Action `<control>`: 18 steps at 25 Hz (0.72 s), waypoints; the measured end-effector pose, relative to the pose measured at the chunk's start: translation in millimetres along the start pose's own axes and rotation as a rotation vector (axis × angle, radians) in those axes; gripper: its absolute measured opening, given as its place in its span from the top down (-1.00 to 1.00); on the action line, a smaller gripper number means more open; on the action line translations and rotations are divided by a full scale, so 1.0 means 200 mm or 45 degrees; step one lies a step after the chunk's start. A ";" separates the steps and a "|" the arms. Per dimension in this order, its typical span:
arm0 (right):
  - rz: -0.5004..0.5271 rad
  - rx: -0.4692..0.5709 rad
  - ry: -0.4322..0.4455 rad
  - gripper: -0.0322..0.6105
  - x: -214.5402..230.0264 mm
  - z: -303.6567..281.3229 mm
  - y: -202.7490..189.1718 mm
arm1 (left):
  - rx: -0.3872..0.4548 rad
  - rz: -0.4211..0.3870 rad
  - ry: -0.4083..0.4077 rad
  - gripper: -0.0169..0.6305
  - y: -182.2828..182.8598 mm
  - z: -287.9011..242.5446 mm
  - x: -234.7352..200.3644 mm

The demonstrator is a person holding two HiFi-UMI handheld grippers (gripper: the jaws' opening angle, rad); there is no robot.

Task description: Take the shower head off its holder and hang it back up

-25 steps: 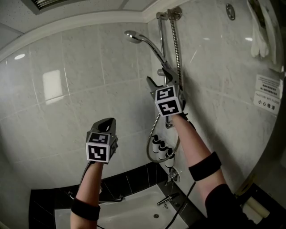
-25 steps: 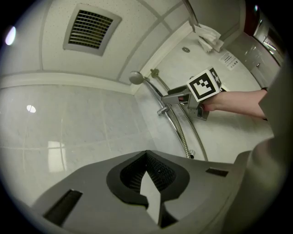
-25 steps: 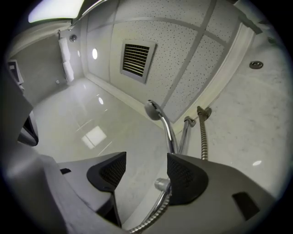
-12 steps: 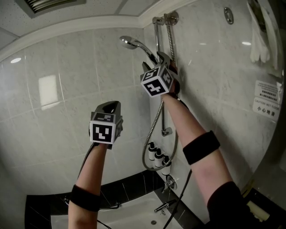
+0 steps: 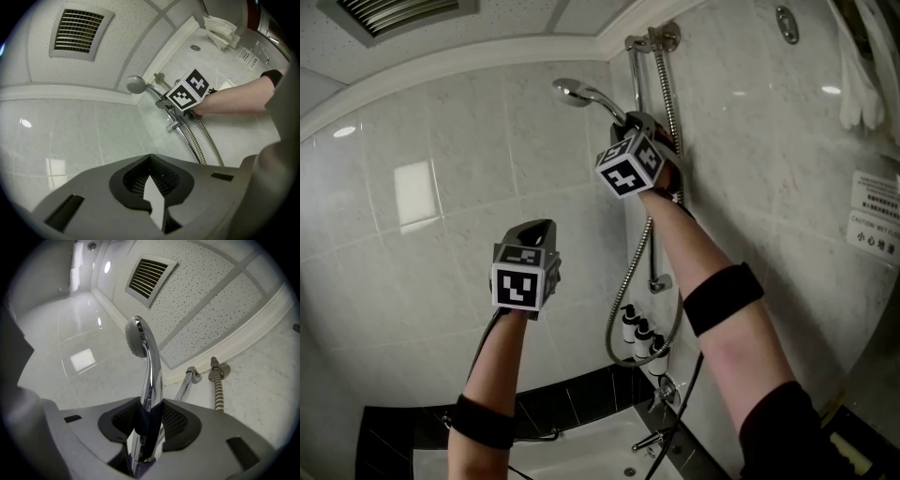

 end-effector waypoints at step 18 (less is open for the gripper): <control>-0.038 0.170 0.078 0.50 -0.11 0.14 0.45 | -0.055 0.014 0.064 0.95 -0.12 0.15 -0.15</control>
Point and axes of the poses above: the fingertips, and each gripper's own axes: z backward along the fingers, x to its right, y out of its top, the point moved 2 cm from there along z, backward along the fingers, and after that the axes turned 8 degrees about -x, right-handed, at the moved point
